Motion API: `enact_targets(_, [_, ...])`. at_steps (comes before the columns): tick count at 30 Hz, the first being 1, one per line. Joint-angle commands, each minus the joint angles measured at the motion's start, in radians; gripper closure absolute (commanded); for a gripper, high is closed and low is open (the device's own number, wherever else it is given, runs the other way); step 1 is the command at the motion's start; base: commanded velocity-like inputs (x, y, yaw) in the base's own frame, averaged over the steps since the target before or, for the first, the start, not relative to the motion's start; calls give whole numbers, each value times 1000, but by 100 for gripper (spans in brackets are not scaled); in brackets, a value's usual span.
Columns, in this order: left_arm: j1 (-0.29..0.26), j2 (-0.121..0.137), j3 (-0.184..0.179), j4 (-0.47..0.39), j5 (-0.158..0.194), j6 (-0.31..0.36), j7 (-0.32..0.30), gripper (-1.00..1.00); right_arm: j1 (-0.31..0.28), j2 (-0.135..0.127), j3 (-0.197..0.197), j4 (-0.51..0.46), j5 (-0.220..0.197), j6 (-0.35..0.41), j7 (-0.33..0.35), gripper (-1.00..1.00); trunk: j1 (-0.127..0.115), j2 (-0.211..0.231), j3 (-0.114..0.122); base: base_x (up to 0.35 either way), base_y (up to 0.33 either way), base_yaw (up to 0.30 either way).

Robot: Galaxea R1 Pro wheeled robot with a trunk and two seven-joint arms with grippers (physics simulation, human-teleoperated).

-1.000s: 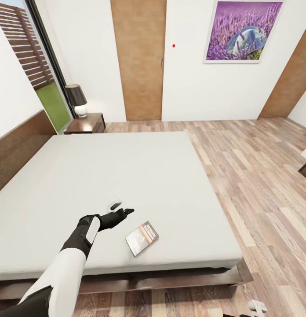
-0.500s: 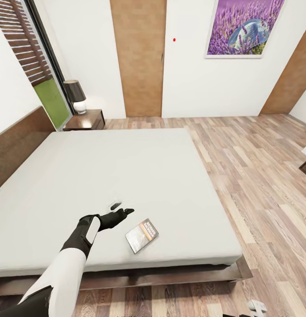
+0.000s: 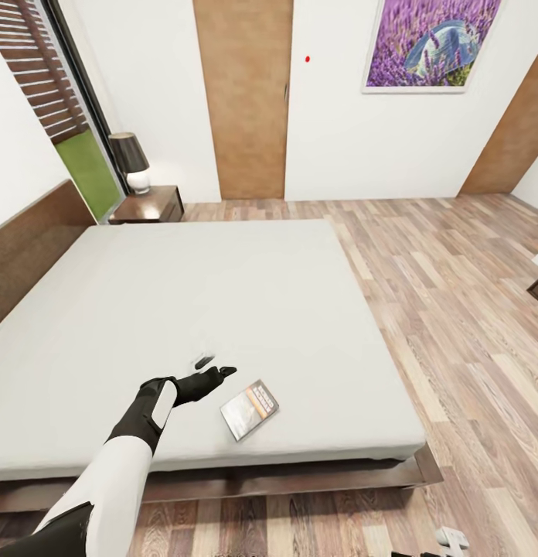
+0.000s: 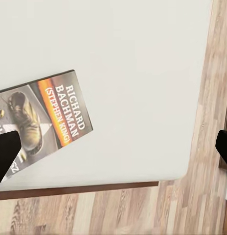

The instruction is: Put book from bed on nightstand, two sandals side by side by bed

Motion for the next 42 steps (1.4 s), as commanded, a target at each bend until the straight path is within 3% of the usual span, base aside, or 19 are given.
enact_targets(1, [-1,-2,7,-1,3,8,-2,-100,-1,1,-8,-1,9,8,7,-100,0,-2,-3,0,0,0])
enact_targets(42, [-1,-5,7,-2,3,7,-2,-100,-1,2,-7,0,9,7,6,-100,0,-2,-67,0,0,0])
